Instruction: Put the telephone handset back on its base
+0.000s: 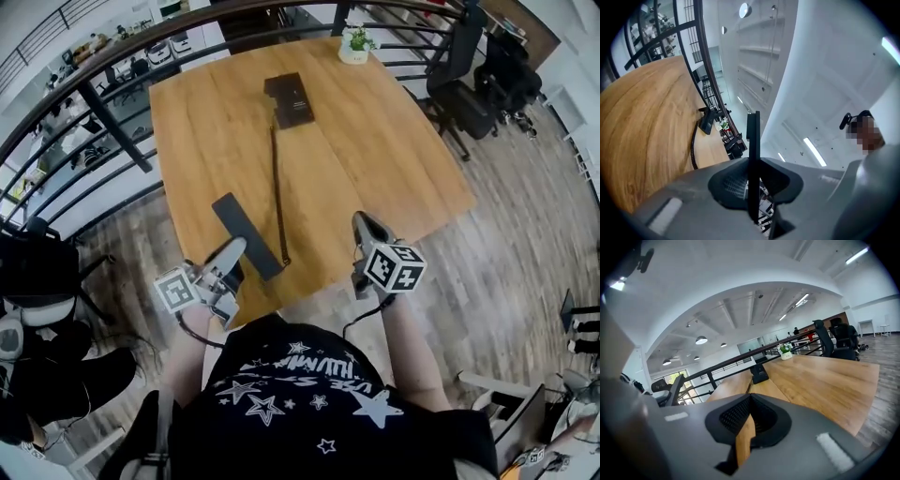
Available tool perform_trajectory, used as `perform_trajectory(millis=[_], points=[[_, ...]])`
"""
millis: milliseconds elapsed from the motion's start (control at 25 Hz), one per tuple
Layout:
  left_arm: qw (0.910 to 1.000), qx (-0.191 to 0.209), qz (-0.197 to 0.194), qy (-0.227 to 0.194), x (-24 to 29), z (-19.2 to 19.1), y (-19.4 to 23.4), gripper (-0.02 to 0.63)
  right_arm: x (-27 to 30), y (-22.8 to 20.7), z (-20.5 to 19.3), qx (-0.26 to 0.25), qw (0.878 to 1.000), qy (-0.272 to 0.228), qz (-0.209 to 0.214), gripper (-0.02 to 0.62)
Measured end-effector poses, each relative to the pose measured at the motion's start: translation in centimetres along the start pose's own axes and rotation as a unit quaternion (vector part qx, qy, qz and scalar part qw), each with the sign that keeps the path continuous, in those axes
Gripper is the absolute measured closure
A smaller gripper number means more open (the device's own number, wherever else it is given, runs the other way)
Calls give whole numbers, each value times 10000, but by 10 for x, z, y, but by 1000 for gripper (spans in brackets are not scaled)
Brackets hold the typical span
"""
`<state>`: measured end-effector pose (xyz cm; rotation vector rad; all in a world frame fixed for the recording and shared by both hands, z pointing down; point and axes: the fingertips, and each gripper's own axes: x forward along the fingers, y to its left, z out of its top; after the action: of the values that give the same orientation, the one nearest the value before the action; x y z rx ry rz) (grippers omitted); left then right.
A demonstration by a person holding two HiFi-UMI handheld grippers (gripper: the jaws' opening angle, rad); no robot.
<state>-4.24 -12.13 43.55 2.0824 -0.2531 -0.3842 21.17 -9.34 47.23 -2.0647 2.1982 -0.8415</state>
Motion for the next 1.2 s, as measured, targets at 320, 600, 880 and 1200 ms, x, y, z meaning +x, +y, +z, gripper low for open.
perform_trajectory(millis=[320, 600, 880, 1200], points=[[9989, 126, -184, 411, 48, 27, 20, 529, -8, -43, 5, 37, 9982, 246, -541, 594], [9997, -61, -51, 210, 67, 29, 37, 529, 23, -76, 20, -60, 9988, 290, -385, 594], [9995, 299, -21, 23, 142, 52, 35, 529, 91, -115, 77, -244, 9984, 398, 323, 594], [9981, 512, 314, -126, 211, 85, 45, 529, 157, -140, 115, -254, 9937, 538, 953, 594]])
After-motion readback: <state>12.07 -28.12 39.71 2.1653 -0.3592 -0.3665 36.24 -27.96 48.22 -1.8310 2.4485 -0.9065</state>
